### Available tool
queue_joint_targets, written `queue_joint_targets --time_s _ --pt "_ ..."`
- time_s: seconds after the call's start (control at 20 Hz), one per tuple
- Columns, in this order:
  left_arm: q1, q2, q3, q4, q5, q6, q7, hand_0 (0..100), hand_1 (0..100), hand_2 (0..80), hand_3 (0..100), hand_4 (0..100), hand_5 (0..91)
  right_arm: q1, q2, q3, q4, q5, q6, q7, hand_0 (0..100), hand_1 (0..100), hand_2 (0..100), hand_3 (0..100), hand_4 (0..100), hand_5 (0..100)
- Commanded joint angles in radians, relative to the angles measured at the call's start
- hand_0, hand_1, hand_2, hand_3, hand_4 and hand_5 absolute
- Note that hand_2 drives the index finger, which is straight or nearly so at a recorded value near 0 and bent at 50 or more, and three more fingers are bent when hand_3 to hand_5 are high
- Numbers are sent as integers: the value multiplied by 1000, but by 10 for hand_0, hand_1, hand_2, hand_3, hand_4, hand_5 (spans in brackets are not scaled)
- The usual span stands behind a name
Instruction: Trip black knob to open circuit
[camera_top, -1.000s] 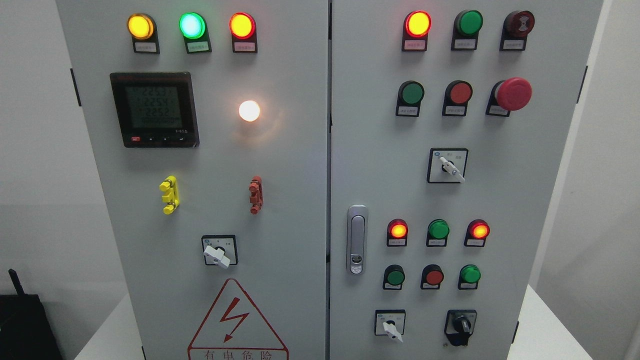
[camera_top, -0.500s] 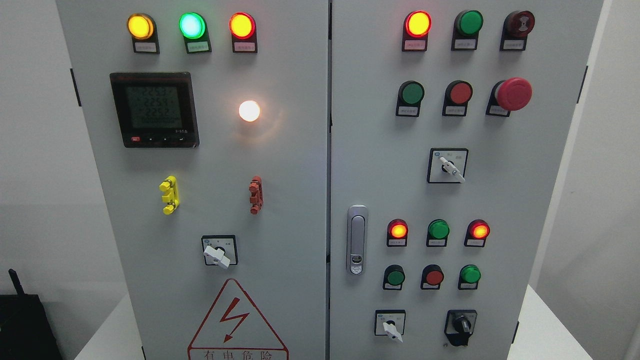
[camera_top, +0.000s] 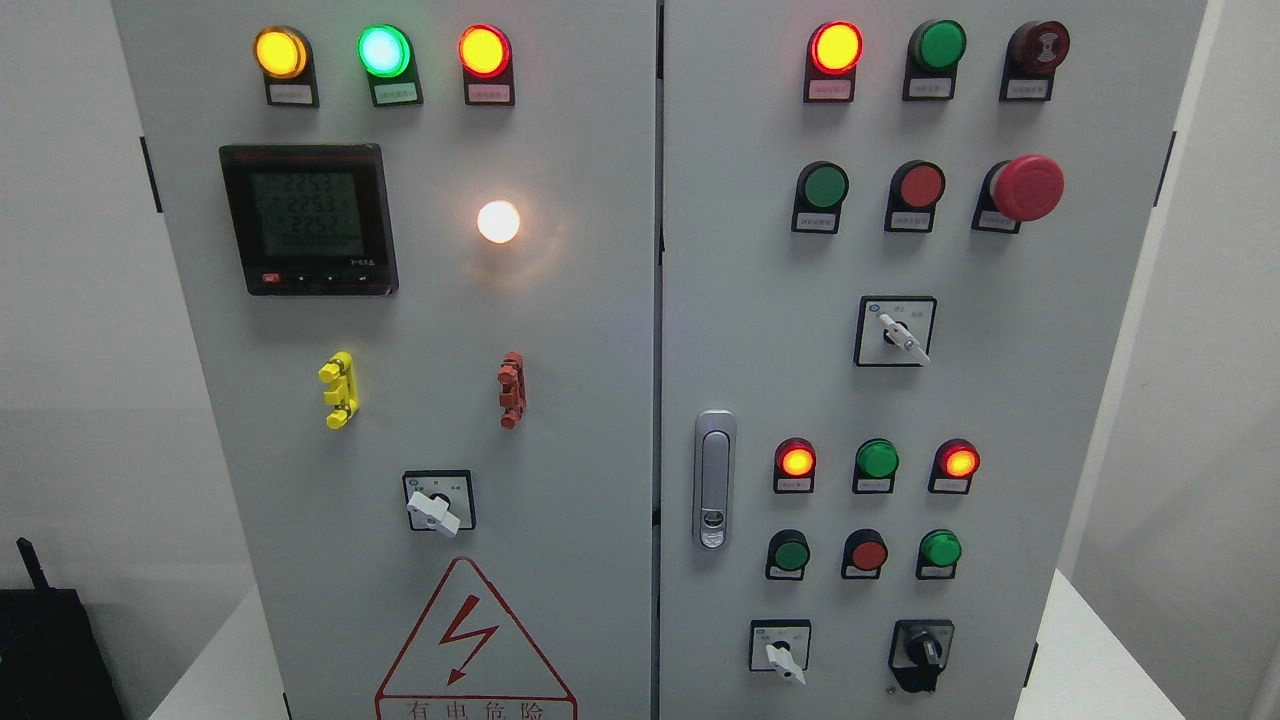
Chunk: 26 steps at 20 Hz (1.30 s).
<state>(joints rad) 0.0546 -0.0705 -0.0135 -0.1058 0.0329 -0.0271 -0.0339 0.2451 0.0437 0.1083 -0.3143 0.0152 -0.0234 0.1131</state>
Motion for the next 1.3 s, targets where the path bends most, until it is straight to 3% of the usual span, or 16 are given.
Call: queue_joint_targets --time_s 0.0,0.2,0.35,0.45,0.75,1.05,1.25 --pt "-2 -2 1 0 2 -2 0 120 389 0 0 0 0 26 1 -5 -72 -6 -10 -12 0 107 0 0 0 0" --pt "-2 -2 1 0 2 -2 0 120 389 0 0 0 0 62 1 -5 -195 -7 -29 -44 0 103 0 15 0 0" --pt "-2 -2 1 0 2 -2 0 120 389 0 0 0 0 66 -1 -2 -216 -8 -113 -90 0 103 0 184 110 4" --pt "-2 0 1 0 2 0 0 120 389 0 0 0 0 62 -2 -2 -219 -8 -167 -99 0 103 0 348 225 81" --pt "-2 -2 1 0 2 -2 0 120 389 0 0 0 0 66 -7 5 -287 -32 -348 -122 0 87 0 644 395 242" --pt "-2 0 1 0 2 -2 0 120 389 0 0 0 0 80 -13 22 -434 -44 -417 -154 0 50 0 727 548 423" --pt "-2 -2 1 0 2 -2 0 120 389 0 0 0 0 79 -28 30 -495 -56 -506 -208 0 38 0 768 605 487"
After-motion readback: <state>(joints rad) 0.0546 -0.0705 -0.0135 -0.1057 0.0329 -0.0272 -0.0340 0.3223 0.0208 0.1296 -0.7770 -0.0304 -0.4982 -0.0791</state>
